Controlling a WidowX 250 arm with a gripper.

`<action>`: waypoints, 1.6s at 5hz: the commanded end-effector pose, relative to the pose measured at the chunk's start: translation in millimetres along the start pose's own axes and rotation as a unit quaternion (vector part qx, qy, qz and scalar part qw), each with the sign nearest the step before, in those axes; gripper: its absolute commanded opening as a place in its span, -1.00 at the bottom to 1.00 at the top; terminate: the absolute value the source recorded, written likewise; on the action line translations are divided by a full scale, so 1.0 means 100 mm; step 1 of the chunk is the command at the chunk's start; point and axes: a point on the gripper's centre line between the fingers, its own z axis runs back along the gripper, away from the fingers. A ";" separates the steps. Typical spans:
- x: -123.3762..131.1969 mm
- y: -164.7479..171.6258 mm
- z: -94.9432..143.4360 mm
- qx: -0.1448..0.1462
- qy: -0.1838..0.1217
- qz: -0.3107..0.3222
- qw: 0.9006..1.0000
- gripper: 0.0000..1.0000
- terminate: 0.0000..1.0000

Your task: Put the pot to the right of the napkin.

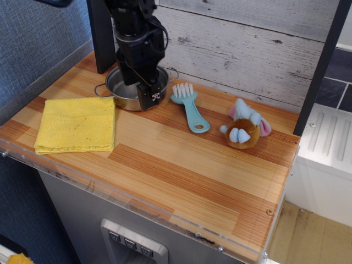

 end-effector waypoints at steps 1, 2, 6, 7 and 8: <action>0.10 0.18 -0.09 0.005 0.000 -0.013 1.000 1.00 -1.00; 0.18 0.15 -0.18 0.004 0.022 -0.022 1.000 1.00 -1.00; 0.10 0.07 -0.21 0.003 0.025 -0.033 0.999 -1.00 -1.00; 0.05 0.05 -0.18 -0.005 0.022 -0.030 0.999 -1.00 -1.00; 0.03 0.09 -0.09 -0.016 0.012 -0.027 0.999 -1.00 -1.00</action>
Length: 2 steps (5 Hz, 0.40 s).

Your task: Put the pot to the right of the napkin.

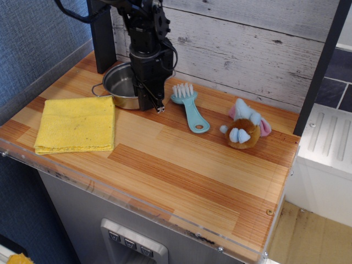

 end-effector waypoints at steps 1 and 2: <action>-0.03 0.25 0.51 0.026 -0.039 0.021 0.999 -1.00 -1.00; -0.03 0.36 0.76 0.048 -0.062 0.039 0.996 -1.00 -1.00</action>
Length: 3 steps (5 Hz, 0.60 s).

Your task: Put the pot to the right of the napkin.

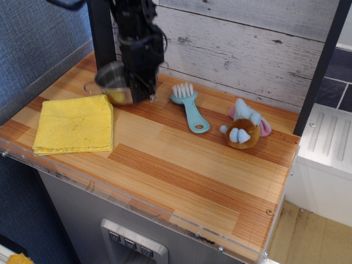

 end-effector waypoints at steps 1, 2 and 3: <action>0.08 0.19 0.74 0.075 -0.073 0.019 0.994 -1.00 -1.00; 0.08 0.08 0.85 0.078 -0.094 0.004 0.993 -1.00 -1.00; 0.00 -0.14 0.96 0.071 -0.104 -0.031 0.992 -1.00 -1.00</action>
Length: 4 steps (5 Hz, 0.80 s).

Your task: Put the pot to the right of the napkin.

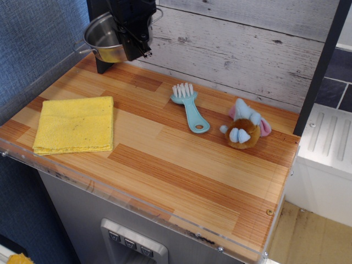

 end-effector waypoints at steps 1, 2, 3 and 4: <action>-0.13 -0.39 0.44 0.004 -0.045 -0.065 0.997 -1.00 -1.00; -0.31 -0.67 0.45 -0.012 -0.045 -0.104 0.994 -1.00 -1.00; -0.48 -0.85 0.39 -0.023 -0.035 -0.129 0.991 -1.00 -1.00; -0.58 -1.07 0.26 -0.040 -0.027 -0.164 0.985 -1.00 -1.00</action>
